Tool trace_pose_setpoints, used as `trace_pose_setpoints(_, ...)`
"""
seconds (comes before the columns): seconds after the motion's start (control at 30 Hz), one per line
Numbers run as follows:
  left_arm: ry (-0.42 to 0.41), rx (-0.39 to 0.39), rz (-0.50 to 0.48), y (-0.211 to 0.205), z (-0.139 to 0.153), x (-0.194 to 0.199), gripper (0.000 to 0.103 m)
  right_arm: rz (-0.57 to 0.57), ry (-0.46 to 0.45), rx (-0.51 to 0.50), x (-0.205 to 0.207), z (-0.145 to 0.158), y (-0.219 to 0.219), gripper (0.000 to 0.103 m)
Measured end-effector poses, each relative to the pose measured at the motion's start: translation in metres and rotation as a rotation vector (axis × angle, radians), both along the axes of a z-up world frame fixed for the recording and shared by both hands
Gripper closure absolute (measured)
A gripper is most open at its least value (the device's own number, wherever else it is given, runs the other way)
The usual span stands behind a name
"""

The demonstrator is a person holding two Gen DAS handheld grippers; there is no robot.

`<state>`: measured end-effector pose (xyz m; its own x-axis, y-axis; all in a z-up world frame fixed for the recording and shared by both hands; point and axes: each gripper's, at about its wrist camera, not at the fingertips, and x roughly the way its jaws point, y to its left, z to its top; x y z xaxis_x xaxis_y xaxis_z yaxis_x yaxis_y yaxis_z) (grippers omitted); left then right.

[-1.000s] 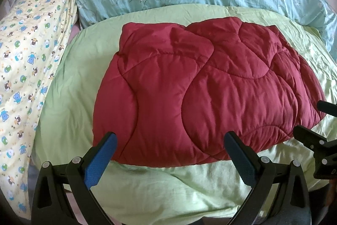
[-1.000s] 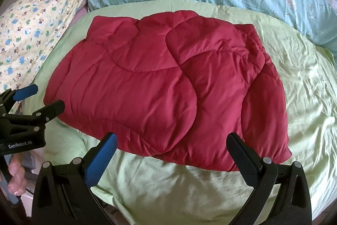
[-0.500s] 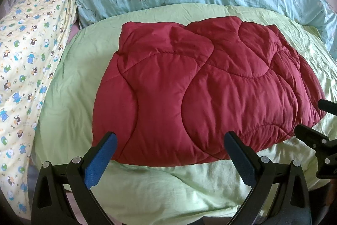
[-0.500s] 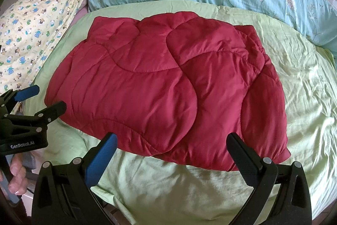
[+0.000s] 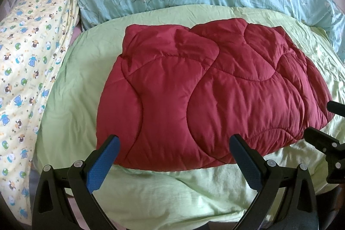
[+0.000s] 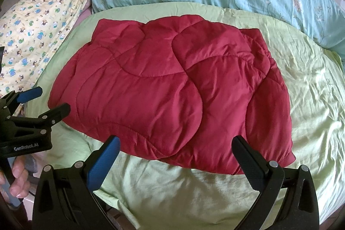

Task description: Fold large clothes

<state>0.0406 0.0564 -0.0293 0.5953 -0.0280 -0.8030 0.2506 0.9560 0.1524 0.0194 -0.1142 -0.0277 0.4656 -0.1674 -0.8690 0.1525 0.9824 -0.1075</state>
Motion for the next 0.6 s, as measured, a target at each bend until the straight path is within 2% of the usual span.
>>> trace_pose_setpoints(0.6, -0.008, -0.001, -0.003, -0.0016, 0.0020, -0.0036, 0.001, 0.000, -0.002, 0.002, -0.0007, 0.0019, 0.0011, 0.000)
